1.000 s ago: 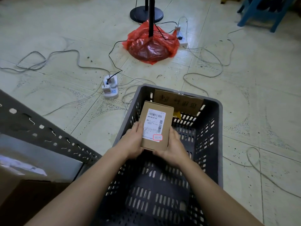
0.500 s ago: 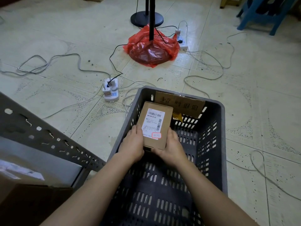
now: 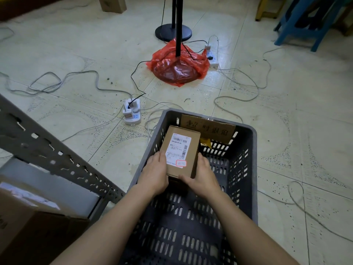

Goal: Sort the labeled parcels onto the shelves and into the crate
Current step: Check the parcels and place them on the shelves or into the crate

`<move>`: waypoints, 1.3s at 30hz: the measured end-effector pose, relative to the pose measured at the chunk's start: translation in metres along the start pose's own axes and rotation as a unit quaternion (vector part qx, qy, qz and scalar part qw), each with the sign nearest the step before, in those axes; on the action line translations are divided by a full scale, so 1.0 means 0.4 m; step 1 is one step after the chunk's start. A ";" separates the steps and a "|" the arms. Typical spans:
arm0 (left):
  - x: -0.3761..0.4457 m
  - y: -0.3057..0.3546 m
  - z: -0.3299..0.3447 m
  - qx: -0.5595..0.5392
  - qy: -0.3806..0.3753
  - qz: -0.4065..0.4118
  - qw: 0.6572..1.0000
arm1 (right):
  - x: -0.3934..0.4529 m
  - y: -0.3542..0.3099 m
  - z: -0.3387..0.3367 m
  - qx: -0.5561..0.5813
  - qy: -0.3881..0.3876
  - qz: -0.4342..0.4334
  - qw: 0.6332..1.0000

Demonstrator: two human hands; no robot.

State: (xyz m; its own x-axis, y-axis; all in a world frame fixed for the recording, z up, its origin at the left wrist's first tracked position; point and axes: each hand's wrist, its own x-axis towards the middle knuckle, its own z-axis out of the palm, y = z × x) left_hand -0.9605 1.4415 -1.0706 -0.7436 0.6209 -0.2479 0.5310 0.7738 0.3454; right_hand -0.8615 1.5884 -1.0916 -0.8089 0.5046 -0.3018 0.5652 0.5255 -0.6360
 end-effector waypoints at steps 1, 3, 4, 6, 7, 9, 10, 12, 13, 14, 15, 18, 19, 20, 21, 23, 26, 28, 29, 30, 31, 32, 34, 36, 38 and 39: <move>-0.004 0.008 -0.018 -0.002 -0.001 0.003 1.000 | -0.008 -0.011 -0.021 -0.001 0.003 0.003 1.000; -0.012 0.030 -0.062 -0.024 0.002 0.008 1.000 | -0.026 -0.036 -0.069 0.000 0.009 -0.005 1.000; -0.017 0.043 -0.088 -0.045 0.007 0.010 0.999 | -0.035 -0.048 -0.094 -0.003 0.013 -0.014 1.000; -0.044 0.077 -0.156 -0.105 0.021 0.013 0.994 | -0.067 -0.087 -0.158 0.000 0.025 -0.022 0.999; -0.064 0.097 -0.199 -0.135 0.024 0.009 0.990 | -0.090 -0.112 -0.198 0.005 0.028 -0.018 0.999; -0.110 0.133 -0.273 -0.173 0.028 -0.001 0.985 | -0.139 -0.159 -0.266 0.012 0.035 -0.018 0.999; -0.133 0.150 -0.314 -0.192 0.029 -0.010 0.981 | -0.164 -0.188 -0.305 0.015 0.036 -0.020 0.999; -0.186 0.192 -0.417 -0.231 0.037 -0.027 0.972 | -0.220 -0.260 -0.396 0.020 0.035 -0.018 0.999; -0.212 0.213 -0.465 -0.252 0.045 -0.031 0.966 | -0.248 -0.297 -0.440 0.021 0.039 -0.020 0.999; -0.245 0.242 -0.533 -0.277 0.050 -0.038 0.959 | -0.280 -0.343 -0.497 0.025 0.044 -0.025 0.998; -0.270 0.262 -0.582 -0.295 0.055 -0.042 0.953 | -0.304 -0.380 -0.539 0.030 0.048 -0.025 0.998; -0.356 0.330 -0.751 -0.342 0.080 -0.048 0.935 | -0.380 -0.502 -0.683 0.040 0.065 -0.040 0.996; -0.383 0.350 -0.803 -0.353 0.087 -0.049 0.930 | -0.406 -0.543 -0.728 0.040 0.068 -0.042 0.996; -0.406 0.368 -0.854 -0.358 0.099 -0.045 0.927 | -0.428 -0.583 -0.771 0.043 0.071 -0.047 0.995; -0.440 0.391 -0.924 -0.365 0.107 -0.048 0.924 | -0.462 -0.637 -0.830 0.049 0.072 -0.047 0.995; -0.493 0.427 -1.017 -0.374 0.123 -0.046 0.918 | -0.518 -0.711 -0.903 0.065 0.079 -0.054 0.993; -0.570 0.476 -1.152 -0.386 0.151 -0.049 0.909 | -0.598 -0.818 -1.009 0.095 0.094 -0.070 0.989; -0.621 0.505 -1.238 -0.389 0.169 -0.049 0.904 | -0.657 -0.885 -1.076 0.111 0.097 -0.082 0.986; -0.641 0.516 -1.272 -0.392 0.178 -0.047 0.901 | -0.682 -0.910 -1.100 0.117 0.098 -0.088 0.984; -0.662 0.528 -1.307 -0.398 0.184 -0.047 0.898 | -0.707 -0.934 -1.124 0.124 0.100 -0.095 0.983; -0.681 0.535 -1.335 -0.405 0.191 -0.049 0.893 | -0.729 -0.952 -1.143 0.130 0.101 -0.099 0.981; -0.712 0.545 -1.376 -0.412 0.201 -0.051 0.887 | -0.758 -0.981 -1.169 0.135 0.102 -0.106 0.980; -0.761 0.558 -1.425 -0.418 0.220 -0.049 0.880 | -0.802 -1.016 -1.199 0.142 0.104 -0.118 0.977; -0.805 0.567 -1.469 -0.421 0.242 -0.045 0.873 | -0.831 -1.042 -1.222 0.141 0.103 -0.141 0.974; -0.849 0.573 -1.503 -0.428 0.267 -0.044 0.862 | -0.855 -1.062 -1.238 0.137 0.097 -0.168 0.971; -0.881 0.575 -1.517 -0.430 0.283 -0.050 0.856 | -0.871 -1.075 -1.245 0.138 0.089 -0.182 0.970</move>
State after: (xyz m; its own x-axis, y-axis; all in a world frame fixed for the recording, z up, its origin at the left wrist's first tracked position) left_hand -0.8229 1.3246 -0.3545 -0.9747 0.2087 0.0799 0.1397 0.2904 0.9467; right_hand -0.7418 1.5278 -0.3593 -0.8921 0.4430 0.0891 0.1635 0.5002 -0.8503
